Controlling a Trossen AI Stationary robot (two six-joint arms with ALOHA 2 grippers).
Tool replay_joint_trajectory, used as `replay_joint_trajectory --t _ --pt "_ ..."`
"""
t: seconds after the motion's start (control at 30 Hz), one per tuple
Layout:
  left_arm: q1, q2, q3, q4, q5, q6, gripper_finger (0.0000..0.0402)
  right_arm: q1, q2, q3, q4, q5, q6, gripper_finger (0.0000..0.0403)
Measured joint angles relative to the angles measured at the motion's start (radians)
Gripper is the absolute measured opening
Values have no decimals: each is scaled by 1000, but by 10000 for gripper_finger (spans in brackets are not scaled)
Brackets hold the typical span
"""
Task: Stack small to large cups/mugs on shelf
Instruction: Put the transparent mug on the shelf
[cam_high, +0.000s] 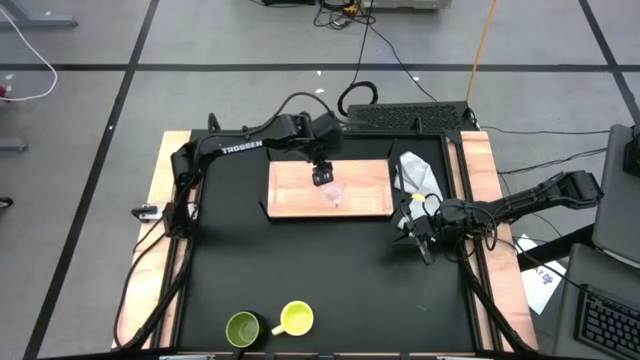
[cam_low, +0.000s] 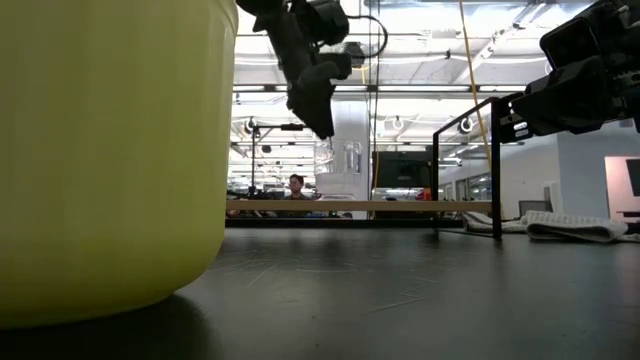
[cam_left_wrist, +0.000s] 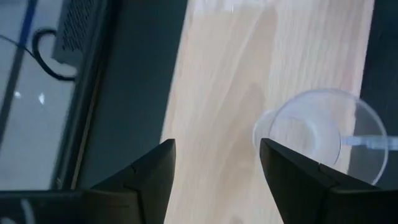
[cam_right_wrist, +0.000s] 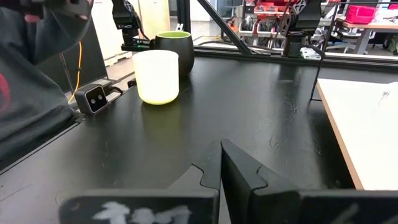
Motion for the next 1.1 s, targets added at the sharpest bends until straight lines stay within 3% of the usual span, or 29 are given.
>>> replay_joint_trajectory --t 0.23,1.1 --pt "3 59 -1 2 -1 4 237 -1 0 0 0 1 2 0" --pt "5 59 -1 36 -45 63 237 -1 0 0 -1 2 -5 0"
